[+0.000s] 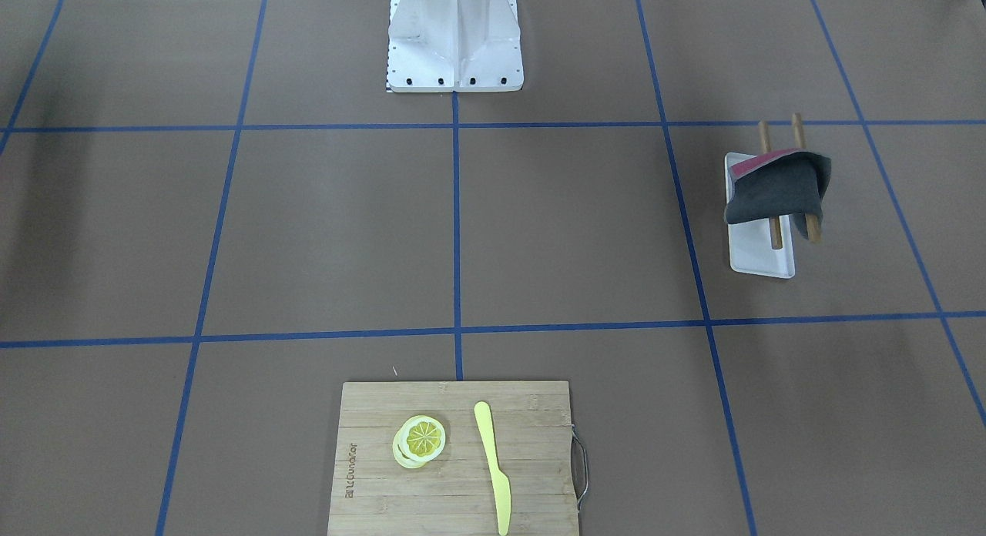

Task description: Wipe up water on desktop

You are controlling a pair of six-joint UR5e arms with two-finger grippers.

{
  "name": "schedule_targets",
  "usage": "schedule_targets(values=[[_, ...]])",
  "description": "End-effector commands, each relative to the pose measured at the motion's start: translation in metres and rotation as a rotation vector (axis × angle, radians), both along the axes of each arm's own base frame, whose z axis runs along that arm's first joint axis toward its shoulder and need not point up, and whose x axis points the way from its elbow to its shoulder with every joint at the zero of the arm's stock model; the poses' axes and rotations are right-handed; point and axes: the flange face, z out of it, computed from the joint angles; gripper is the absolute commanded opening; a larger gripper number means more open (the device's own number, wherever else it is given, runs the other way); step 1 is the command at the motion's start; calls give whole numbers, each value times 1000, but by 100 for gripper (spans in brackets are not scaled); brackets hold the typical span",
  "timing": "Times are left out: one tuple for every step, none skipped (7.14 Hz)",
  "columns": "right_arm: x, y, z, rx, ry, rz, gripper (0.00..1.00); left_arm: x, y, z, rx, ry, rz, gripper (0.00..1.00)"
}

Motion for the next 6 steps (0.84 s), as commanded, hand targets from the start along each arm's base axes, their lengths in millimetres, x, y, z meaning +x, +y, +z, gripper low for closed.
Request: schedule_targets(values=[[0, -10, -29, 65, -4, 8, 100, 0, -3, -5, 13, 1, -1, 99], [-1, -11, -29, 66, -4, 7, 100, 0, -2, -2, 25, -1, -1, 99], [-1, -11, -26, 58, -3, 8, 100, 0, -1, 1, 22, -1, 0, 99], [-1, -11, -23, 48, -3, 11, 100, -1, -1, 1, 22, 1, -1, 99], [0, -6, -19, 45, -4, 7, 100, -1, -2, -3, 29, 0, -2, 99], [0, -5, -18, 39, -5, 8, 100, -1, -6, -10, 40, -3, -5, 99]])
